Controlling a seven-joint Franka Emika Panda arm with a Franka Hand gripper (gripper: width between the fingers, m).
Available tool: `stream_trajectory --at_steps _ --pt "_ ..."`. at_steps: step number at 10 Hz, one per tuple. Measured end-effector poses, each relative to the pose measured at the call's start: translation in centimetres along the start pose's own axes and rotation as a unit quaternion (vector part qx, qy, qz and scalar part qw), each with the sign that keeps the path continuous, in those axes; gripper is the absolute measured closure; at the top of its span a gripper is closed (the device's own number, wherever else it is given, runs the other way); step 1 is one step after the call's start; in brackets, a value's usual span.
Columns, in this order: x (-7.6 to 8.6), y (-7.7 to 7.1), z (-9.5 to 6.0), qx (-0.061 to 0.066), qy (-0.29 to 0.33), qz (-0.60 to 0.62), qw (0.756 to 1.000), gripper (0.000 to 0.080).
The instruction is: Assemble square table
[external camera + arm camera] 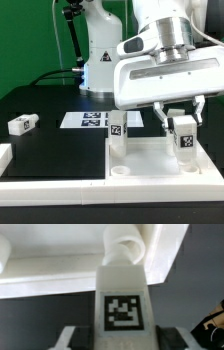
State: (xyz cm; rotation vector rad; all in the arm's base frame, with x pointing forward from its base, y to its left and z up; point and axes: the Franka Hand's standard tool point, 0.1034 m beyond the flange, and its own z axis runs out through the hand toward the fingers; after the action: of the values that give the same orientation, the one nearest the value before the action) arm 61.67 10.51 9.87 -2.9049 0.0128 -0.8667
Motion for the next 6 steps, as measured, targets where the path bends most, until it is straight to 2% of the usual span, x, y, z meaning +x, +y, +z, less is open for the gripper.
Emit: stream_trajectory --at_steps 4,6 --pt "0.0 -0.46 0.1 0.003 -0.002 -0.002 1.0 0.0509" --pt "-0.66 -0.77 0.32 0.007 -0.016 -0.003 1.0 0.0509"
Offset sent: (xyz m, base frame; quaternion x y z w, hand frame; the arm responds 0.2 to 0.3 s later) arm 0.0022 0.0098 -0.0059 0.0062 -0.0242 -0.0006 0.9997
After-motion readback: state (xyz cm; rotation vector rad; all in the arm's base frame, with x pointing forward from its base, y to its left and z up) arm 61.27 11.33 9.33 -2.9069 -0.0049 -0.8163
